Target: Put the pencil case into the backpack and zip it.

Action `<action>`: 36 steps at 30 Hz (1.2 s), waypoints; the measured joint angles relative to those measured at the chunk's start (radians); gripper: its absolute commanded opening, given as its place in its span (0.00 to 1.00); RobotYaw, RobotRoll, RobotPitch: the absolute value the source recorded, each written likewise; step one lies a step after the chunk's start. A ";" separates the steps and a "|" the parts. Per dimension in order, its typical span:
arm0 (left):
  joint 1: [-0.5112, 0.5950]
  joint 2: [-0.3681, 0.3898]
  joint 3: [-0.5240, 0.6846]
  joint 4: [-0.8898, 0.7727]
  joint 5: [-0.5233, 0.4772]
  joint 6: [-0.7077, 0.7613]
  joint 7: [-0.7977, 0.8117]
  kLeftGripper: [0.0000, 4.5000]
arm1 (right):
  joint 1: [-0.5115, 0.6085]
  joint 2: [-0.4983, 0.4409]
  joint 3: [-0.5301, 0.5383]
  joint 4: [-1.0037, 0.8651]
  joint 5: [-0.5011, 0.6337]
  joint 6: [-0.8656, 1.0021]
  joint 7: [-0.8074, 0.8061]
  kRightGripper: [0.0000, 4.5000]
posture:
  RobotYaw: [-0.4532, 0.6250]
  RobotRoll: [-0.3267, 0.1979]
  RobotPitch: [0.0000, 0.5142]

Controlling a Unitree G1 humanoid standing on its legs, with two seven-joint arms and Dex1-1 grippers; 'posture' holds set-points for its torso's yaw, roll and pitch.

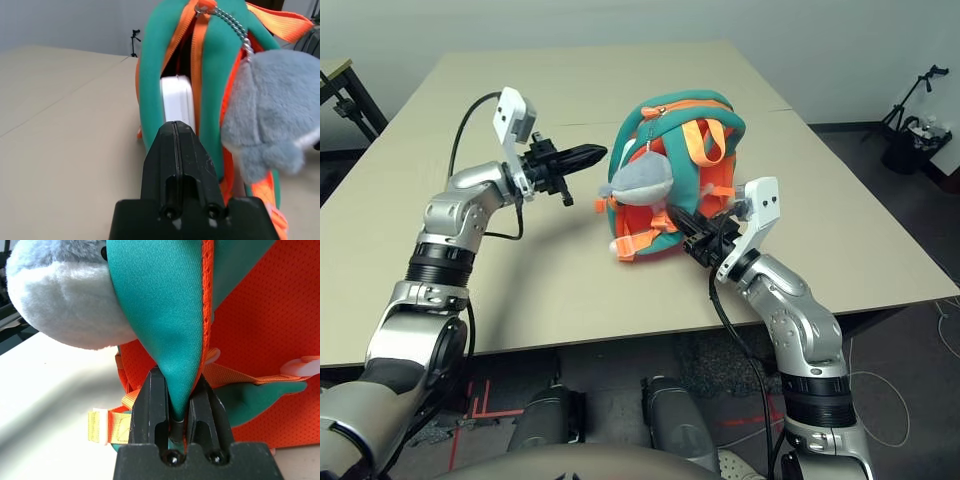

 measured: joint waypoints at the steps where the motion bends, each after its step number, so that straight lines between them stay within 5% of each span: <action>1: 0.011 0.018 0.001 -0.028 -0.005 0.014 0.000 0.00 | 0.000 -0.001 0.000 0.000 0.000 0.001 0.001 0.03 | 0.26 0.62 0.02; 11: 0.100 0.090 0.011 -0.202 -0.052 0.110 0.029 0.00 | -0.005 -0.005 0.001 0.004 0.000 0.005 0.006 0.03 | 0.29 0.62 0.02; 22: 0.116 -0.015 -0.022 -0.204 -0.041 0.046 0.135 0.00 | -0.022 -0.005 0.007 0.017 -0.006 0.005 0.011 0.03 | 0.27 0.62 0.01; 36: 0.028 -0.103 -0.091 0.043 0.052 -0.128 0.149 0.00 | -0.003 -0.007 0.005 0.004 -0.006 0.003 0.011 0.03 | 0.23 0.62 0.02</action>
